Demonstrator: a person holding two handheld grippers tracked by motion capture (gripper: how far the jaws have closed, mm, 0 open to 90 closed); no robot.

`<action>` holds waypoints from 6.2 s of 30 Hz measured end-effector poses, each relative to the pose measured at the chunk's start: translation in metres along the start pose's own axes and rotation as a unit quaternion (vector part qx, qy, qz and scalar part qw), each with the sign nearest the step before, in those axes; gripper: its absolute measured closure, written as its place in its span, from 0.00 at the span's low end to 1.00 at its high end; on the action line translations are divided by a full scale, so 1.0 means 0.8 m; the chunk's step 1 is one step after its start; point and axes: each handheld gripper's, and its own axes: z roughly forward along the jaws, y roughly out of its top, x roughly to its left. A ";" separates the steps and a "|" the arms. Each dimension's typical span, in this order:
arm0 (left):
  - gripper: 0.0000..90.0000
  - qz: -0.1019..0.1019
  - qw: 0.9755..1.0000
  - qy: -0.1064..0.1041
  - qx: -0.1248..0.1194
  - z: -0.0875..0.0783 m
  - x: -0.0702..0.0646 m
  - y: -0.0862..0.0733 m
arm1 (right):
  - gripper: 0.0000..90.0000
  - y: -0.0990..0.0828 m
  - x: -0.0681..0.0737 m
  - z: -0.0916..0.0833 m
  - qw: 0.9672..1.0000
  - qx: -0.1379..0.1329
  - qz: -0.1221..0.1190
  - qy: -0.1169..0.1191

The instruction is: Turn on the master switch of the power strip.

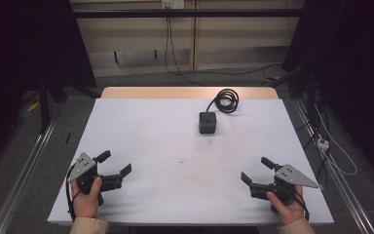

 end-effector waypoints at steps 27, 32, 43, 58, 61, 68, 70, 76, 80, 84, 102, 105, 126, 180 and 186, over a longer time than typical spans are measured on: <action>0.03 0.002 1.000 0.004 -0.003 -0.008 0.004 -0.001 | 0.08 0.012 0.007 0.026 1.000 0.013 -0.004 0.006; 0.03 0.003 1.000 0.005 -0.003 -0.010 0.003 -0.001 | 0.07 0.016 0.010 0.033 1.000 0.016 -0.012 0.007; 0.03 0.000 1.000 0.006 -0.006 -0.013 0.005 -0.001 | 0.08 0.024 0.013 0.054 1.000 0.021 -0.013 0.008; 0.03 0.003 1.000 0.003 -0.003 -0.012 0.006 -0.002 | 0.09 0.035 0.007 0.080 0.999 0.034 -0.007 -0.005; 0.03 0.002 1.000 0.002 -0.002 -0.012 0.006 -0.002 | 0.09 0.037 0.006 0.084 0.999 0.035 -0.005 -0.005; 0.03 0.001 1.000 0.001 -0.002 -0.012 0.006 -0.002 | 0.10 0.044 0.005 0.093 0.999 0.038 -0.003 -0.006; 0.03 0.001 1.000 0.001 -0.003 -0.013 0.006 -0.002 | 0.10 0.046 0.005 0.095 0.999 0.038 -0.005 -0.005; 0.03 -0.003 1.000 0.000 -0.004 -0.013 0.007 -0.002 | 0.11 0.051 0.005 0.103 0.999 0.038 0.000 -0.006; 0.03 -0.005 1.000 0.001 -0.007 -0.015 0.008 -0.002 | 0.11 0.053 0.005 0.109 0.999 0.042 -0.001 -0.006; 0.03 -0.009 1.000 0.003 -0.008 -0.016 0.009 -0.003 | 0.12 0.057 0.005 0.113 0.999 0.040 0.005 -0.010; 0.03 -0.004 1.000 -0.004 -0.003 -0.012 0.007 -0.004 | 0.12 0.068 0.003 0.133 0.999 0.048 -0.005 -0.018; 0.03 -0.005 1.000 -0.006 -0.002 -0.012 0.007 -0.004 | 0.12 0.070 0.003 0.136 0.999 0.048 -0.008 -0.018; 0.03 -0.005 1.000 -0.007 -0.003 -0.012 0.007 -0.003 | 0.13 0.081 0.002 0.159 0.998 0.059 -0.019 -0.017; 0.03 -0.006 1.000 -0.009 -0.003 -0.011 0.008 -0.003 | 0.35 0.100 -0.008 0.211 0.998 0.069 -0.007 -0.004; 0.03 -0.004 1.000 -0.010 -0.001 -0.010 0.008 -0.003 | 0.41 0.102 -0.009 0.215 0.997 0.072 -0.004 -0.002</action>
